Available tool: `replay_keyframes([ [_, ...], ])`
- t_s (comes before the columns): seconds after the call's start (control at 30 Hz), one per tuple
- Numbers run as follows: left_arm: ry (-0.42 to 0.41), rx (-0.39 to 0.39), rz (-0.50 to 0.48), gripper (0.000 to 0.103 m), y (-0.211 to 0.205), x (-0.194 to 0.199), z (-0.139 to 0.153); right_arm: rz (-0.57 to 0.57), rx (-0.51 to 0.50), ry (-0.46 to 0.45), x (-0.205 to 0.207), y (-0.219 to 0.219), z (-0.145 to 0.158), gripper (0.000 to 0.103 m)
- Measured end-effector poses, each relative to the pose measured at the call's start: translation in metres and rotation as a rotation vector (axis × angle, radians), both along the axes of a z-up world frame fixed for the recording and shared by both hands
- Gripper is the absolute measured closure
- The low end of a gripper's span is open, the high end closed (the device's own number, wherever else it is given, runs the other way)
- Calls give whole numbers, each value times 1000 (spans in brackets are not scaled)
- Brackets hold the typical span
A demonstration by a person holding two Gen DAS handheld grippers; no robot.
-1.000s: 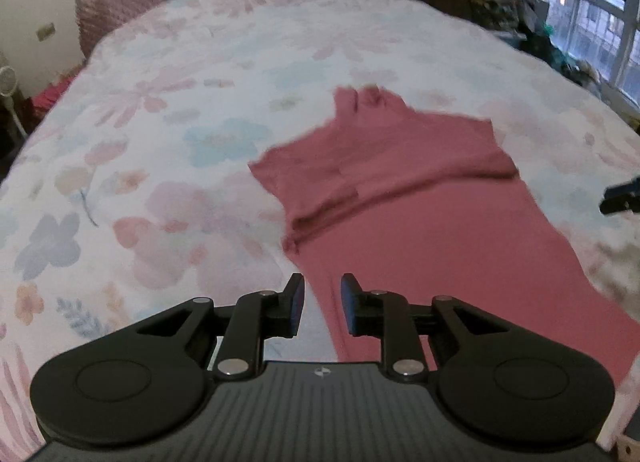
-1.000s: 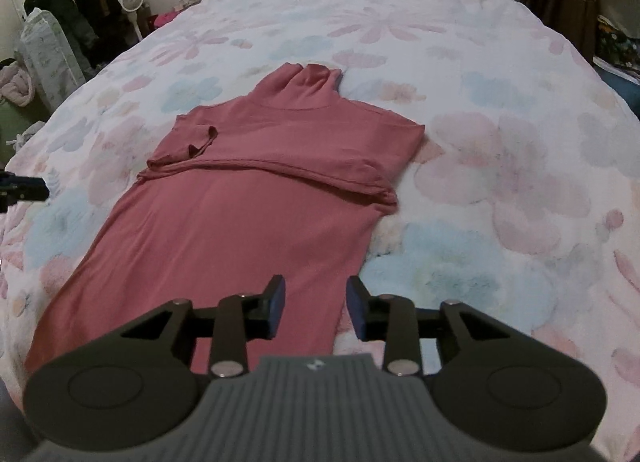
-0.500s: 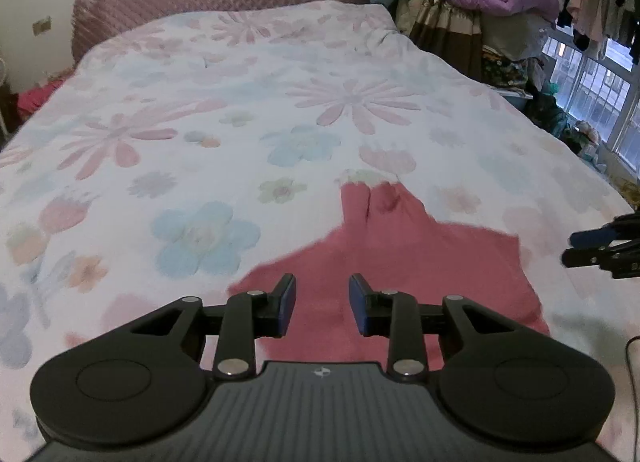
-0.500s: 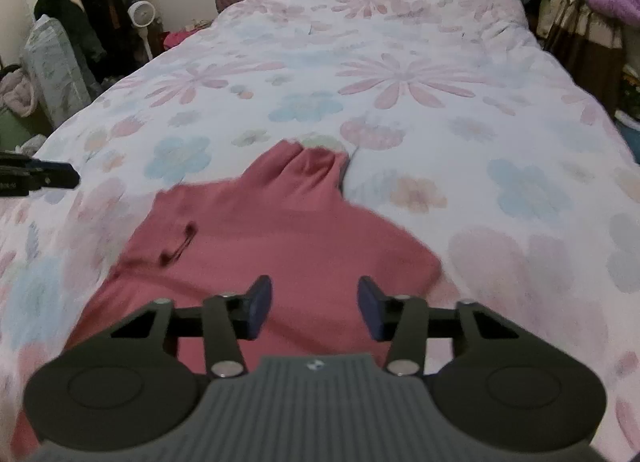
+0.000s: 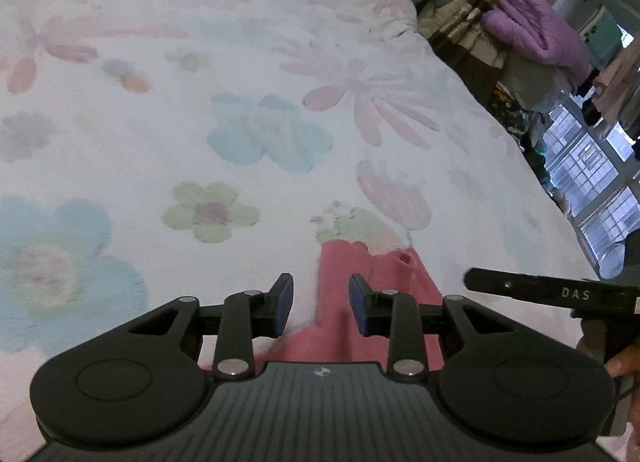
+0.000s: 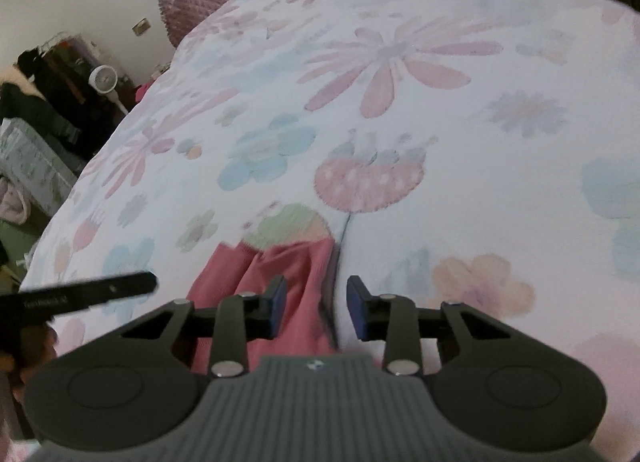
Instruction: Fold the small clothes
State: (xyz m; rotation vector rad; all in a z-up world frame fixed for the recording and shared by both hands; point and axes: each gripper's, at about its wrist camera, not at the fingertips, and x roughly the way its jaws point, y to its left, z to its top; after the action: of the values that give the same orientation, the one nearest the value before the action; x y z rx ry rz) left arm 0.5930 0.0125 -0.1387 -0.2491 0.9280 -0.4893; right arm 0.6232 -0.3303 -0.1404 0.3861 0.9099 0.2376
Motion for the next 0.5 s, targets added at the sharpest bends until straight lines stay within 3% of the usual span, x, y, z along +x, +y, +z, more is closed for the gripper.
replay_keyframes([
  [0.17, 65, -62, 19, 66, -6, 24, -24, -49, 97, 47, 30, -5, -33, 72],
  [0.23, 90, -103, 35, 66, -7, 30, -28, -61, 109, 65, 37, -2, -42, 78],
  [0.27, 107, -123, 40, 66, -7, 32, -29, -63, 115, 71, 41, -1, -46, 87],
  [0.33, 136, -155, 45, 90, -9, 35, -32, -64, 132, 73, 45, 1, -51, 99],
  [0.37, 140, -166, 32, 94, -9, 35, -31, -59, 139, 70, 46, 3, -50, 103],
  [0.5, 65, -148, 7, 99, -3, 22, -13, -11, 83, 25, 39, 9, -33, 103],
])
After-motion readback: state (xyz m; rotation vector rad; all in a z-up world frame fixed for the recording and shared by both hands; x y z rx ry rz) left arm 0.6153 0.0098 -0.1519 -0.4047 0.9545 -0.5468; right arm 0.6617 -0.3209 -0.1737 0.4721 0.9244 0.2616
